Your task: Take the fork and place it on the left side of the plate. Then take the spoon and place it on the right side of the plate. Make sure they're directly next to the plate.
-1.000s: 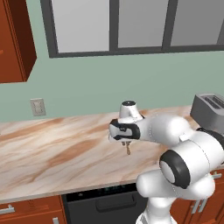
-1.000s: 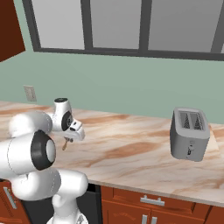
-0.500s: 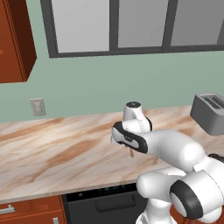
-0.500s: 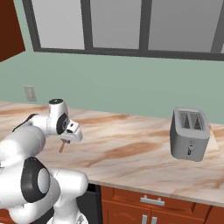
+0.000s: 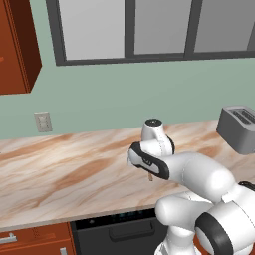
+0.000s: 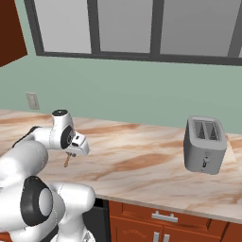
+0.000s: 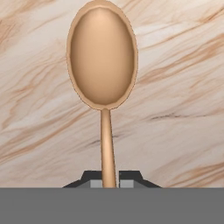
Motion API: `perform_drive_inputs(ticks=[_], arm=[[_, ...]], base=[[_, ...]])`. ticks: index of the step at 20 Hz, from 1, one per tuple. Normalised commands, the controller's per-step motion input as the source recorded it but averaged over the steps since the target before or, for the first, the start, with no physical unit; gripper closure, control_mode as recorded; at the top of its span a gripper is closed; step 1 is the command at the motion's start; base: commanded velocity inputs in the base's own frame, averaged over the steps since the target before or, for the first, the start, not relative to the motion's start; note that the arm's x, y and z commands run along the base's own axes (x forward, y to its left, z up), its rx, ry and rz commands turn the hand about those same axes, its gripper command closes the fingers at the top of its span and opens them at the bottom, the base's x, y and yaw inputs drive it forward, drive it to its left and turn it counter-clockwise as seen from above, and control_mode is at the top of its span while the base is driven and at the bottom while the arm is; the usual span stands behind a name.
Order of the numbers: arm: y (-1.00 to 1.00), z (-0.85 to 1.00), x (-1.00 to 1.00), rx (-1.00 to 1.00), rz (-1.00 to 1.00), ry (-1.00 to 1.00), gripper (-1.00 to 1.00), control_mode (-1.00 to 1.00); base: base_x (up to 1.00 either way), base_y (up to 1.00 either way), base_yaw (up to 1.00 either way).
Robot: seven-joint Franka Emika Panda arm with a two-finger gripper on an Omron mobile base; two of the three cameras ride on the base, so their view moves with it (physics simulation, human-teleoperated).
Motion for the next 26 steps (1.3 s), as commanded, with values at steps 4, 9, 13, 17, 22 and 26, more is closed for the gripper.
perform_drive_inputs(ticks=[4,9,13,17,22,26], arm=[[0.0,0.0,0.0,0.0,0.0,0.0,1.0,-1.0],[0.0,0.0,0.0,0.0,0.0,0.0,1.0,-1.0],[0.0,0.0,0.0,0.0,0.0,0.0,1.0,1.0],[0.0,0.0,0.0,0.0,0.0,0.0,1.0,1.0],[0.0,0.0,0.0,0.0,0.0,0.0,1.0,1.0],[0.0,0.0,0.0,0.0,0.0,0.0,1.0,1.0]], base=[[0.0,0.0,0.0],[0.0,0.0,0.0],[0.0,0.0,0.0],[0.0,0.0,0.0],[-0.06,0.0,0.0],[-0.45,0.0,0.0]])
